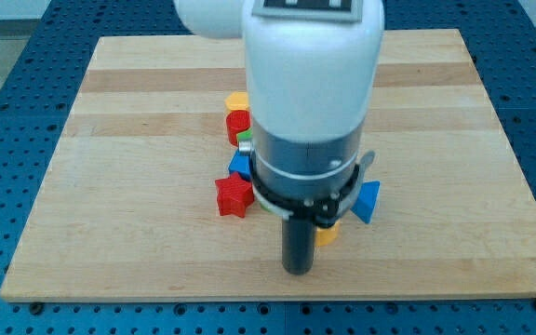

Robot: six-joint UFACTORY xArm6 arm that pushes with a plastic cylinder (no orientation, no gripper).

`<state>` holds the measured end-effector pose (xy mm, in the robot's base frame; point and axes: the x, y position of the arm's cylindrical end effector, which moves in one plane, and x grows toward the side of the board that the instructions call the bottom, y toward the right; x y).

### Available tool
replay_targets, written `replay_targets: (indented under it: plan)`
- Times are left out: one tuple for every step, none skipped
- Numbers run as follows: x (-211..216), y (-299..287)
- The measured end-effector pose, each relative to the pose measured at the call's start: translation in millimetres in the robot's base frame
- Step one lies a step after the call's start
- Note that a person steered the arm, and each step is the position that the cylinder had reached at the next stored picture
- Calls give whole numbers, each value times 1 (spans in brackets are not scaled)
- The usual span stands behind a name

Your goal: Nudge the yellow heart a bit up

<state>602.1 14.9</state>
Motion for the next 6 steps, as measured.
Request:
replay_targets:
  plan:
    - [-1, 3]
    - [-29, 3]
    - [-37, 3]
    - [-19, 3]
    - [-18, 4]
    - [-39, 4]
